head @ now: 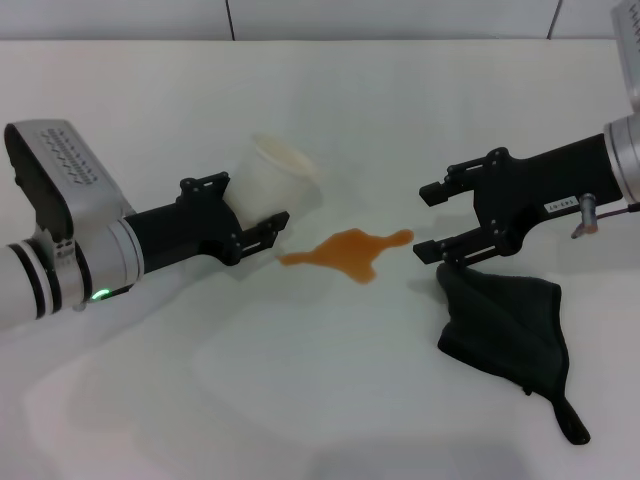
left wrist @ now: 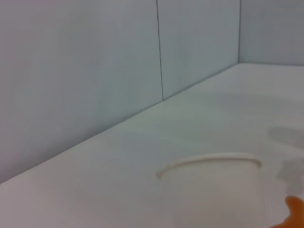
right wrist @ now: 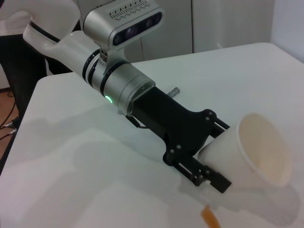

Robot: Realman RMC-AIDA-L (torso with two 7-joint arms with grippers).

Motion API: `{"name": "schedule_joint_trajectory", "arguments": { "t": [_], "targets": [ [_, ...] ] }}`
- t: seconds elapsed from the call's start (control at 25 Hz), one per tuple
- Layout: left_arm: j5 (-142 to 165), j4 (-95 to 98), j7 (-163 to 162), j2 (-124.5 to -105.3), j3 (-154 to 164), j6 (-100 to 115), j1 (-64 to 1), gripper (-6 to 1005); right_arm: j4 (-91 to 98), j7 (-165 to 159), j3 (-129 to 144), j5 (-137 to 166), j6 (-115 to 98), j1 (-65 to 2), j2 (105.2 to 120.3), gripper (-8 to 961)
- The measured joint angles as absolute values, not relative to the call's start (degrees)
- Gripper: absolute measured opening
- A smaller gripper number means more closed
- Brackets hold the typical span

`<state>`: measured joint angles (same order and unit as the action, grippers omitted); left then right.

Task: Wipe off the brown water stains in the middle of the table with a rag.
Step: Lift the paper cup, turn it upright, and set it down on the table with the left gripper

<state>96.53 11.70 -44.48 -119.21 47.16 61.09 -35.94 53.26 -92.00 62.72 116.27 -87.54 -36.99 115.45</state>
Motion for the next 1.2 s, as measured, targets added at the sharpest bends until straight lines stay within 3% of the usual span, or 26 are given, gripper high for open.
{"name": "schedule_joint_trajectory", "arguments": {
  "t": [1.2],
  "targets": [
    [91.8, 8.75, -34.82, -119.54, 46.79, 59.01, -30.83, 679, 53.26, -92.07, 62.55, 116.75, -87.53, -36.58, 114.95, 743]
  ]
}}
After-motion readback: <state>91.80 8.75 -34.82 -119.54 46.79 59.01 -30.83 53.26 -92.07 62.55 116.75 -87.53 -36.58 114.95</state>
